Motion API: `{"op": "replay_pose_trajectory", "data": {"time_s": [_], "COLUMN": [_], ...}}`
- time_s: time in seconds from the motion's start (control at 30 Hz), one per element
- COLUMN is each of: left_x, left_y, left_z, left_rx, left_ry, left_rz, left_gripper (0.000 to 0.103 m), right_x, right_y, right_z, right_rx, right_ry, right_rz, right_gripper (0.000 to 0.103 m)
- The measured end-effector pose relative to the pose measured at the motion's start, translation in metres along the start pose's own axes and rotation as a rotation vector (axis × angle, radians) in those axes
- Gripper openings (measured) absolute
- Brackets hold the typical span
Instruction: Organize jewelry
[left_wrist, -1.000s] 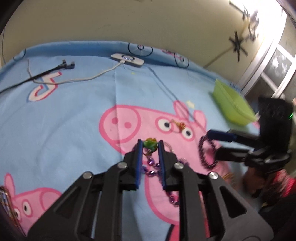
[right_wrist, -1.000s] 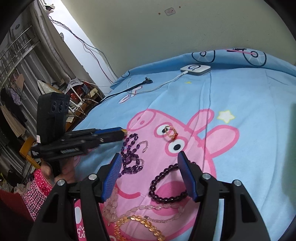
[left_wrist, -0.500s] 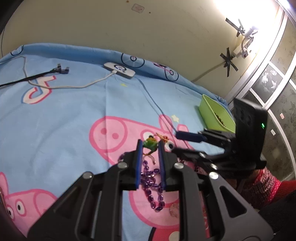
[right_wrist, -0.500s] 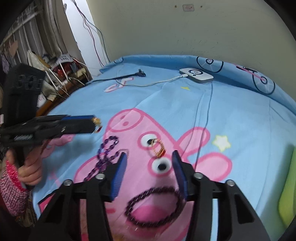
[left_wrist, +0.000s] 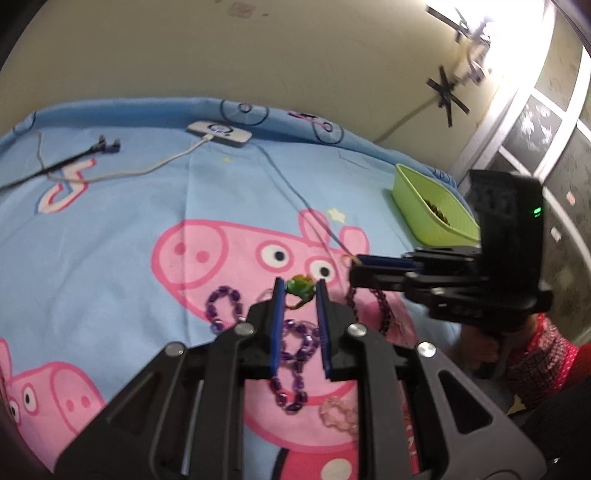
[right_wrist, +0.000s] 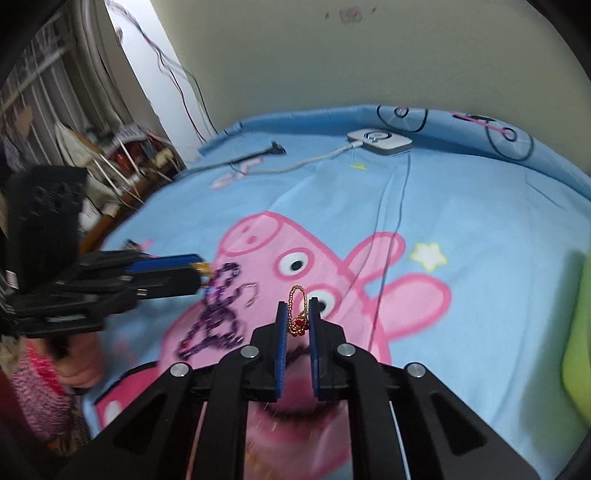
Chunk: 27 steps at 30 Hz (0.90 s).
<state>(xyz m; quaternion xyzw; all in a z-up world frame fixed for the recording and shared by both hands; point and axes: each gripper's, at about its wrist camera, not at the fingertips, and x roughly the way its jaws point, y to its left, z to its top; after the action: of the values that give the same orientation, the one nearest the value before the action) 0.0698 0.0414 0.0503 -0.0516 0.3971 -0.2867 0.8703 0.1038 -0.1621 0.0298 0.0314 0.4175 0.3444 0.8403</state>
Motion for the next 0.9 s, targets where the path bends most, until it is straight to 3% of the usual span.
{"op": "replay_pose_trajectory", "data": {"time_s": [0.23, 0.5, 0.73, 0.9], "left_x": [0.005, 0.038, 0.103, 0.147], "left_y": [-0.044, -0.101, -0.171, -0.195], "left_z": [0.005, 0.042, 0.086, 0.098], "left_rx": [0.128, 0.187, 0.249, 0.256], "left_ry": [-0.013, 0.006, 0.061, 0.121], "left_rz": [0.011, -0.099, -0.22, -0.221], "left_gripper": [0.015, 0.015, 0.015, 0.016], "right_x": [-0.055, -0.119, -0.158, -0.161], "right_y": [-0.014, -0.065, -0.122, -0.15], "right_z": [-0.019, -0.034, -0.052, -0.062], "right_rx": [0.064, 0.17, 0.292, 0.368], "right_ry": [-0.118, -0.282, -0.387, -0.432], "right_rz": [0.012, -0.087, -0.201, -0.241], "right_gripper": [0.0, 0.0, 0.0, 0.0]}}
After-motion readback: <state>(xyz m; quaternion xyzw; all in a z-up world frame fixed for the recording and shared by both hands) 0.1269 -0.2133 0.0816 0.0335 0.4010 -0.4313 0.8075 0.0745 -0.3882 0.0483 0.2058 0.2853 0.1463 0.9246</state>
